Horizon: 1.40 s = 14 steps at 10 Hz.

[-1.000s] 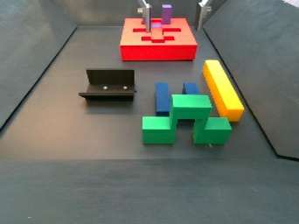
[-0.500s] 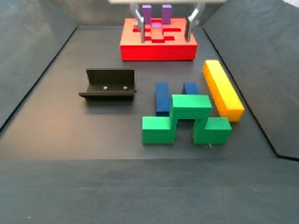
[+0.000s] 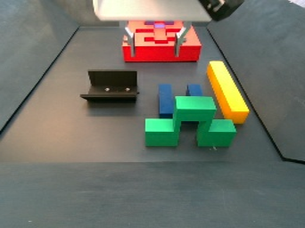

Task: Pick up the blue object. Move up. Place the blue object on the fixture. Regrasp the blue object. Move to above the board. Insert the blue object.
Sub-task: Pick up the blue object.

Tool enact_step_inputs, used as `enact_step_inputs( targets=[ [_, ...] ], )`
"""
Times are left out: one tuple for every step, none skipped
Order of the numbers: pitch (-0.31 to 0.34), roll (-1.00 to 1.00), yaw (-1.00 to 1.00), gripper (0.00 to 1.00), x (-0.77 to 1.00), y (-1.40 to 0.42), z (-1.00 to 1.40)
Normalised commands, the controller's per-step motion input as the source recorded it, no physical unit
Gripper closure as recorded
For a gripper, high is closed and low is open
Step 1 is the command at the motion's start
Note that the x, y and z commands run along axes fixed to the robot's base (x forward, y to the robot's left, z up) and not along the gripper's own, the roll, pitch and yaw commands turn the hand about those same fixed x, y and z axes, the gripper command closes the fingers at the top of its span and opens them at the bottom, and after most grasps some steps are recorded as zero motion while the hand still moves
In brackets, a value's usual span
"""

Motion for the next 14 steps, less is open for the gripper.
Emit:
enact_step_inputs(
  targets=[
    [-0.011, 0.05, 0.07, 0.00, 0.05, -0.19, -0.40],
    [-0.026, 0.01, 0.00, 0.00, 0.00, -0.05, -0.48],
    [-0.024, -0.01, 0.00, 0.00, -0.02, 0.00, -0.43],
    [-0.004, -0.04, 0.00, 0.00, -0.03, 0.12, -0.33],
    [0.000, -0.01, 0.00, 0.00, -0.03, 0.17, -0.26],
    [0.000, 0.00, 0.00, 0.00, -0.02, 0.15, -0.26],
    [0.000, 0.00, 0.00, 0.00, -0.04, 0.06, -0.33],
    [-0.016, 0.02, 0.00, 0.00, -0.03, -0.05, -0.44],
    [-0.027, 0.04, 0.00, 0.00, -0.08, -0.13, -0.49],
    [-0.007, 0.06, 0.00, 0.00, -0.15, -0.13, -0.47],
    [0.000, 0.01, 0.00, 0.00, -0.21, -0.13, -0.36],
    [0.000, 0.00, 0.00, 0.00, -0.20, 0.00, -0.27],
    [0.000, 0.00, 0.00, 0.00, -0.13, 0.05, -0.14],
    [0.000, 0.00, 0.00, 0.00, -0.09, 0.12, -0.12]
  ],
)
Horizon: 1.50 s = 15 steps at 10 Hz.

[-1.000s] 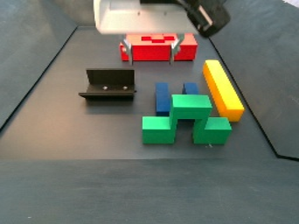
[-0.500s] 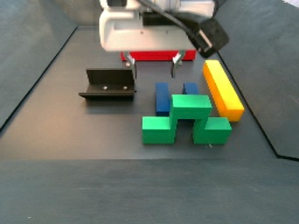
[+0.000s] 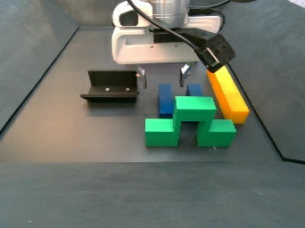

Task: Pick up the blue object. Move up. Place the blue object on the fixture. Regrasp the blue object. Move to above the board. Insert the blue object.
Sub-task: Pick up the blue object.

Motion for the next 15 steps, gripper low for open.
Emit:
enact_step_inputs(
  targets=[
    [0.000, 0.00, 0.00, 0.00, -0.06, 0.12, -0.16],
    [0.000, 0.00, 0.00, 0.00, -0.07, 0.11, -0.18],
    [-0.009, 0.00, 0.00, 0.00, -0.03, 0.01, -0.24],
    [-0.020, 0.00, 0.00, 0.00, 0.00, 0.00, -0.26],
    [-0.024, 0.00, 0.00, 0.00, 0.00, 0.00, -0.25],
    [-0.019, 0.00, 0.00, 0.00, 0.00, 0.00, -0.22],
    [0.000, 0.00, 0.00, 0.00, -0.02, 0.00, -0.09],
    [0.000, 0.03, 0.00, 0.00, 0.00, -0.07, -0.05],
    [0.000, 0.12, 0.00, 0.00, 0.00, -0.12, 0.00],
    [0.000, -0.02, 0.00, 0.00, 0.00, 0.00, 0.00],
    [0.000, 0.00, 0.00, 0.00, 0.00, 0.09, -0.05],
    [0.000, 0.00, 0.00, 0.00, 0.00, 0.00, 0.00],
    [0.000, 0.01, 0.00, 0.00, 0.00, 0.00, 0.00],
    [0.000, 0.00, 0.00, 0.00, 0.00, 0.00, 0.00],
    [0.000, 0.00, 0.00, 1.00, 0.00, 0.00, 0.00]
  ],
)
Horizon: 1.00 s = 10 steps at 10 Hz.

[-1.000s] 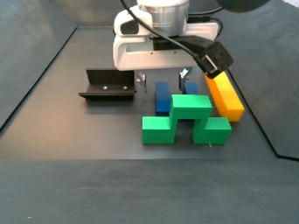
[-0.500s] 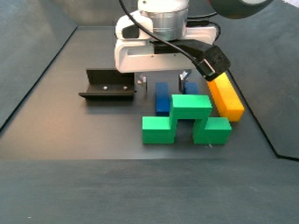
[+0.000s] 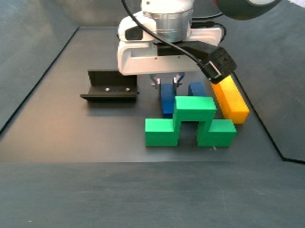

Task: Pick up the blue object. Move up. Place the blue object on the fixture. Regrasp the blue object. Move to above the board. Insert the blue object.
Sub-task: Pick up the blue object.

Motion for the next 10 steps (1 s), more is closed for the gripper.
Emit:
enact_step_inputs(
  targets=[
    [0.000, 0.00, 0.00, 1.00, 0.00, 0.00, 0.00],
    [0.000, 0.00, 0.00, 1.00, 0.00, 0.00, 0.00],
    [0.000, 0.00, 0.00, 1.00, 0.00, 0.00, 0.00],
    [0.000, 0.00, 0.00, 1.00, 0.00, 0.00, 0.00],
    [0.000, 0.00, 0.00, 1.00, 0.00, 0.00, 0.00],
    [0.000, 0.00, 0.00, 1.00, 0.00, 0.00, 0.00],
    [0.000, 0.00, 0.00, 1.00, 0.00, 0.00, 0.00],
    [0.000, 0.00, 0.00, 1.00, 0.00, 0.00, 0.00],
    [0.000, 0.00, 0.00, 1.00, 0.00, 0.00, 0.00],
    [0.000, 0.00, 0.00, 1.00, 0.00, 0.00, 0.00]
  ],
)
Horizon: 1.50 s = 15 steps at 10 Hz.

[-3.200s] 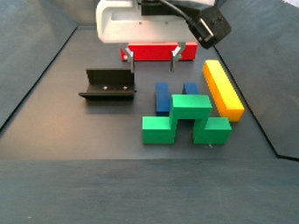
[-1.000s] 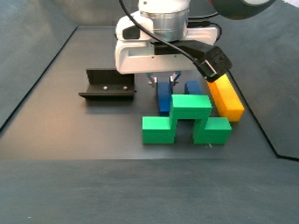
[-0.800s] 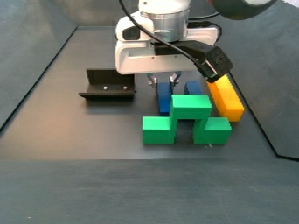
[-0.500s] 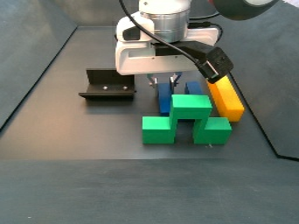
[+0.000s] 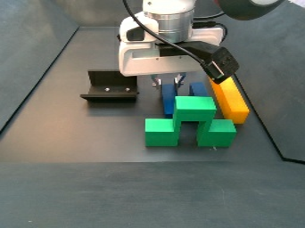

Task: Pick up the blue object. Move up. Place the blue object on the fixture. Regrasp the blue object. Move to above the board. Insert the blue object.
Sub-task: Pick up the blue object, then move up, then place the blue object on the fixture.

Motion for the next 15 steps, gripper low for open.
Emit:
enact_step_inputs(
  targets=[
    [0.000, 0.00, 0.00, 1.00, 0.00, 0.00, 0.00],
    [0.000, 0.00, 0.00, 1.00, 0.00, 0.00, 0.00],
    [0.000, 0.00, 0.00, 1.00, 0.00, 0.00, 0.00],
    [0.000, 0.00, 0.00, 1.00, 0.00, 0.00, 0.00],
    [0.000, 0.00, 0.00, 1.00, 0.00, 0.00, 0.00],
    [0.000, 0.00, 0.00, 1.00, 0.00, 0.00, 0.83],
    [0.031, 0.01, -0.03, 1.00, -0.04, 0.02, 0.76],
    [0.030, 0.01, -0.03, 1.00, -0.05, 0.02, 0.53],
    [0.000, 0.00, 0.00, 1.00, 0.00, -0.07, -0.05],
    [0.000, 0.00, 0.00, 1.00, 0.00, -0.04, 0.00],
    [0.000, 0.00, 0.00, 1.00, 0.00, -0.04, 0.00],
    [0.000, 0.00, 0.00, 1.00, 0.00, -0.05, -0.02],
    [-0.066, 0.00, 0.00, 1.00, -0.03, -0.04, -0.07],
    [-0.051, -0.31, 0.00, 1.00, 0.27, -0.05, 0.35],
    [-0.071, -0.62, 0.00, 1.00, 0.39, -0.05, 0.68]
  ],
)
